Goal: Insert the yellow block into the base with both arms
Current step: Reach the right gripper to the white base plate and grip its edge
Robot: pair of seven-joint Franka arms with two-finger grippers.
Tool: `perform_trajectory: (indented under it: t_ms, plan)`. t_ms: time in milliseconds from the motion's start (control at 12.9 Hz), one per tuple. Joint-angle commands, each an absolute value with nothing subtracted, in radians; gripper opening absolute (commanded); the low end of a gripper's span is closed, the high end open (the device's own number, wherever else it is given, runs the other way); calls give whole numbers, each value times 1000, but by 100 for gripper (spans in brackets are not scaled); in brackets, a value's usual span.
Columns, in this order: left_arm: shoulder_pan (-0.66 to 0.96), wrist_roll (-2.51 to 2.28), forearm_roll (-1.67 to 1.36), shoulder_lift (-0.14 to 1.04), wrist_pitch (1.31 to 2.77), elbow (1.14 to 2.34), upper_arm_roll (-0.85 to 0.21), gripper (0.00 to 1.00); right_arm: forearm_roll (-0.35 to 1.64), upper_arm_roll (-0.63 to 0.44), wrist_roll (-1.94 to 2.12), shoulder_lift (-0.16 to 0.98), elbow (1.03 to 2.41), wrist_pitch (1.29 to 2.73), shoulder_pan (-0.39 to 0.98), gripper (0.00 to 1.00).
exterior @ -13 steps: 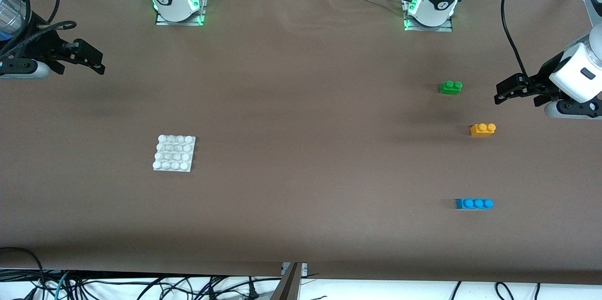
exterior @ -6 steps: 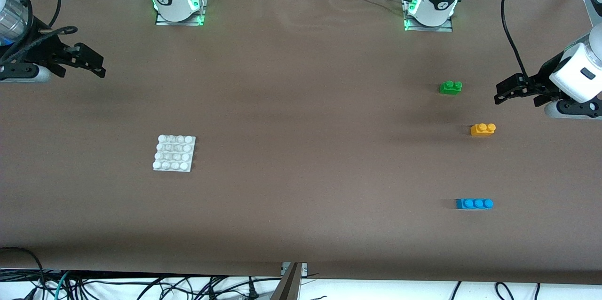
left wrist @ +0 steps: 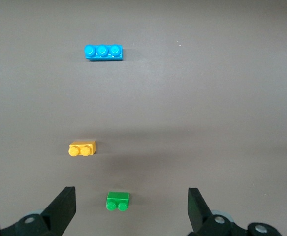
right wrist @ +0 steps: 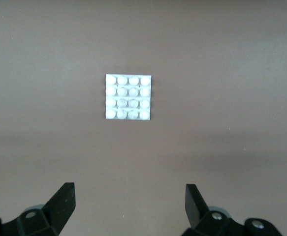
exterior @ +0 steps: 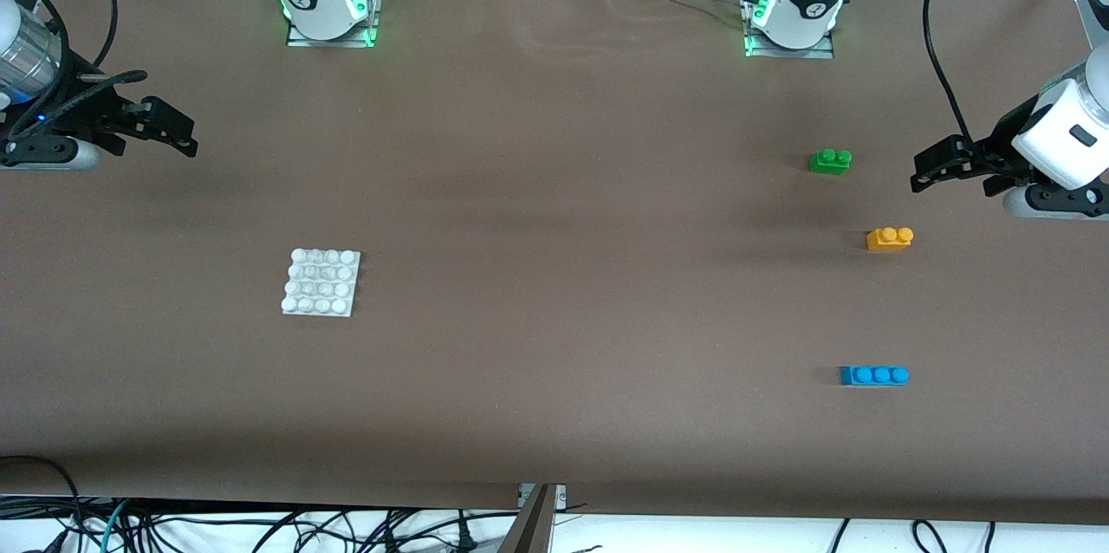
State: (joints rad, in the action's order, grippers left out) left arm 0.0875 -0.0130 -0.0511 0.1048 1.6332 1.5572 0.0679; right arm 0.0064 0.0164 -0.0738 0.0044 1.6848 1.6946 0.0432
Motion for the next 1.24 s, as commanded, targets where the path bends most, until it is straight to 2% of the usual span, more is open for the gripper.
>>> perform_trajectory:
  t_ms: [0,697,929,1161]
  plan:
    - [87,3,-48,120,1612,1522,71,100,-3,12,-61,81,1692,1790,40,99]
    - [87,3,-48,120,1612,1522,71,100,2,18,-150,429,1718,2185,52,99]
    - [87,5,-48,120,1612,1522,71,100,2,18,-150,463,1846,2424,52,99]
    - [87,5,-48,120,1612,1522,71,100,5,18,-150,486,1925,2548,48,99]
